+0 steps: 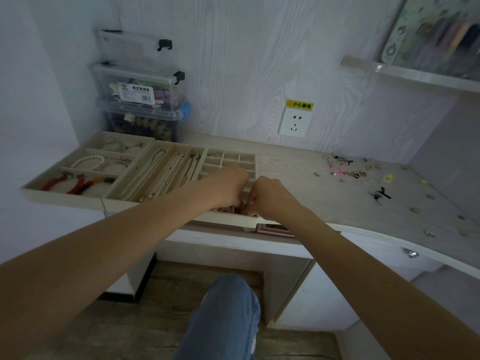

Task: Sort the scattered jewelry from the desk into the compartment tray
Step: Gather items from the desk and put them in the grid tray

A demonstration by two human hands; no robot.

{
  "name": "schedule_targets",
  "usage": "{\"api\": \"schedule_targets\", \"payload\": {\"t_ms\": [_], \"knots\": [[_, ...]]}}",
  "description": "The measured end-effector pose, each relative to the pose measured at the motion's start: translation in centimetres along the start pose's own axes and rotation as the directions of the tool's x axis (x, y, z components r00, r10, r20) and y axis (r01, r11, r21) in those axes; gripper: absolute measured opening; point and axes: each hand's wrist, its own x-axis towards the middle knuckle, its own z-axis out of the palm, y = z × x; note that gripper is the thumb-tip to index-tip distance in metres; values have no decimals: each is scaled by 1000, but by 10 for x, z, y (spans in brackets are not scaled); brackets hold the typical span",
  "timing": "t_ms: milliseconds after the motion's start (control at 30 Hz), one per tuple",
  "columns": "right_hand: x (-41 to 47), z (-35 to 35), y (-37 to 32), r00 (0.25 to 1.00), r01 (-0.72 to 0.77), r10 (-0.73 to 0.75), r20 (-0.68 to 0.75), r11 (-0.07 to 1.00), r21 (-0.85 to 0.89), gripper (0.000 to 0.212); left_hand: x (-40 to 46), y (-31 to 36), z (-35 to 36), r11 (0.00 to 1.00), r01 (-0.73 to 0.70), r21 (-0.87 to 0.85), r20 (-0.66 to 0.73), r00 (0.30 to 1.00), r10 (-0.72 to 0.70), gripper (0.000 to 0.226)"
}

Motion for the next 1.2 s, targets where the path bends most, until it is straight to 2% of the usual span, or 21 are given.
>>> {"api": "schedule_targets", "payload": {"t_ms": [100,167,233,300,400,467,600,700,767,867,967,1100,1200], "knots": [[2,0,-2,999,-37,37,11,998,-43,13,2,0,1,999,15,50,-30,999,-13,32],[2,-1,-3,998,-52,53,19,997,-56,11,3,-1,3,998,25,58,-48,999,-22,35],[1,0,-3,998,-55,55,10,997,-63,11,3,-3,3,999,36,36,-38,999,-34,40],[-2,0,-3,999,-49,49,-6,995,-83,11,1,-4,3,999,40,-27,-21,999,-40,35],[-5,0,-3,999,-45,42,-27,992,-114,23,-5,-11,1,996,-17,-91,-14,1000,15,20],[-5,0,-4,999,-46,43,-29,991,-124,33,-10,-13,-2,996,-70,-63,6,998,70,13],[-4,0,-6,999,-51,49,-18,990,-129,31,-22,-7,-10,957,-191,219,19,981,192,18],[-5,-2,-8,999,-30,32,10,995,-95,23,-26,1,-14,829,-289,478,39,950,309,20],[-5,-4,-8,999,-25,27,27,998,-65,27,-25,2,-13,772,-307,557,78,944,319,24],[-5,-3,-7,999,-44,46,21,997,-61,23,-24,-2,-14,868,-262,421,53,963,264,28],[-3,-1,-7,996,-87,88,8,994,-72,38,-27,-11,-13,906,-279,319,101,960,261,20],[-2,-2,-7,995,-101,102,14,993,-53,31,-29,-21,-12,932,-269,242,119,962,247,27],[-2,-7,-7,997,-79,80,21,996,-38,14,-29,-22,-11,937,-276,216,130,959,253,29]]}}
